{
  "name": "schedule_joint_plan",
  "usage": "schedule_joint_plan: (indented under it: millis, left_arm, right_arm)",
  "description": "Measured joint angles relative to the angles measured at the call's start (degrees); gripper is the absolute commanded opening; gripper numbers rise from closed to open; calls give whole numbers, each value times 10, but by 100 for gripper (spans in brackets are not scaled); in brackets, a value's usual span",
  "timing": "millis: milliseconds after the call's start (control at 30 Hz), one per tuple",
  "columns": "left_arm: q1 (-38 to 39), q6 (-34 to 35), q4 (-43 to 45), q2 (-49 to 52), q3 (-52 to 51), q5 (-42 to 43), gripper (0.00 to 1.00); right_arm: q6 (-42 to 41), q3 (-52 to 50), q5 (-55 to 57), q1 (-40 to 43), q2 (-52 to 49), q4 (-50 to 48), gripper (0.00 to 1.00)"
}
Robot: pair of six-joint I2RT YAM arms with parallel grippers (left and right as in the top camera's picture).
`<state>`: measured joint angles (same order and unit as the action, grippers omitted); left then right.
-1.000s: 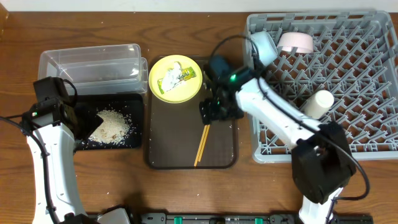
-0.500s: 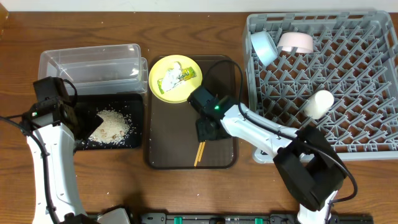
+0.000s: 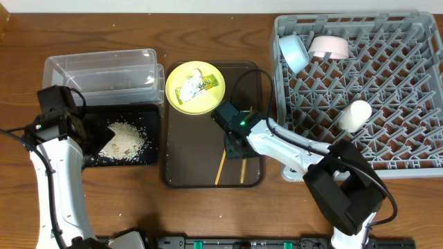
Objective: Sort waste into correct bins and load items into the dishwasher rack
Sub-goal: 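Grasp one chopstick with the right gripper and carry it to the rack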
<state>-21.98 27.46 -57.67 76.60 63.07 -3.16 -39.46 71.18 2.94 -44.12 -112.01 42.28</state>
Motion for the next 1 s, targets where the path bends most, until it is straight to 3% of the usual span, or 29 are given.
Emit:
schedule_joint_plan:
  millis: [200,567,1000]
  left_arm:
    - [0,0,0,0,0,0,82]
    - [0,0,0,0,0,0,82]
    - [0,0,0,0,0,0,82]
  right_arm:
    - [-7,-1,13,1,0,3,1]
    - [19,4,-1,40,18,19,1]
    - [150,56,-4,186,217,67,1]
